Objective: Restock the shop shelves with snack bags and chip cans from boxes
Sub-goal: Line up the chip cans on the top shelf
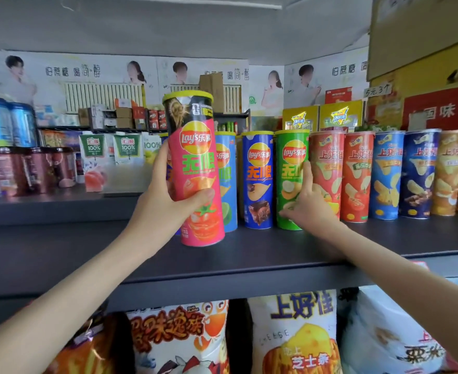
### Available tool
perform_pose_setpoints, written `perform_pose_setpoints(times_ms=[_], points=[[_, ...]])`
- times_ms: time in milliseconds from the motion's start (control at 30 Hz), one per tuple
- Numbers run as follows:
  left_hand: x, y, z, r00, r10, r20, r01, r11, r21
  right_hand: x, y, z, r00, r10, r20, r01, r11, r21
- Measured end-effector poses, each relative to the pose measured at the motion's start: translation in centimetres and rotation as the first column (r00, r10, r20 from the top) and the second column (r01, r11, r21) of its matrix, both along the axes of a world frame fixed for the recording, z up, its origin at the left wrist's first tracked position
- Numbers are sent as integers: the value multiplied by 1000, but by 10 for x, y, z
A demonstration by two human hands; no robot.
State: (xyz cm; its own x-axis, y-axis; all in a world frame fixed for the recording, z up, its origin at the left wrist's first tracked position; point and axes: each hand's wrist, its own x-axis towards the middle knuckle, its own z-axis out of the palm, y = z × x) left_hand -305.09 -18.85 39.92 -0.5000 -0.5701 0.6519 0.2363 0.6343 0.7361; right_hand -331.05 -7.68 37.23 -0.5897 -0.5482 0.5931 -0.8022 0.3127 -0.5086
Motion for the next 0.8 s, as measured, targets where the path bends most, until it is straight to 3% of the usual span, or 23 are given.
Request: perform_pose_setpoints(times_ms=[133,267,400,600,800], points=[[40,-28,5,997,51,-59,-48,998,47,25,6,8,958,-109,-266,90,992,-83],[75,-67,3,991,124,-56,-118,988,97,76,-16,22,921,56,-385,-126,979,-158],[93,-103,3,993,115,7,-116,988,106,108,-58,25,894,171,-414,-251,956,-148],[82,-152,-4,986,65,152,-78,994,76,135,-102,15,918,236,-319,-301,938,-174],[38,-179,-7,979,-51,196,33,995,91,133,-119,11,936,222,-272,-284,934,-217]])
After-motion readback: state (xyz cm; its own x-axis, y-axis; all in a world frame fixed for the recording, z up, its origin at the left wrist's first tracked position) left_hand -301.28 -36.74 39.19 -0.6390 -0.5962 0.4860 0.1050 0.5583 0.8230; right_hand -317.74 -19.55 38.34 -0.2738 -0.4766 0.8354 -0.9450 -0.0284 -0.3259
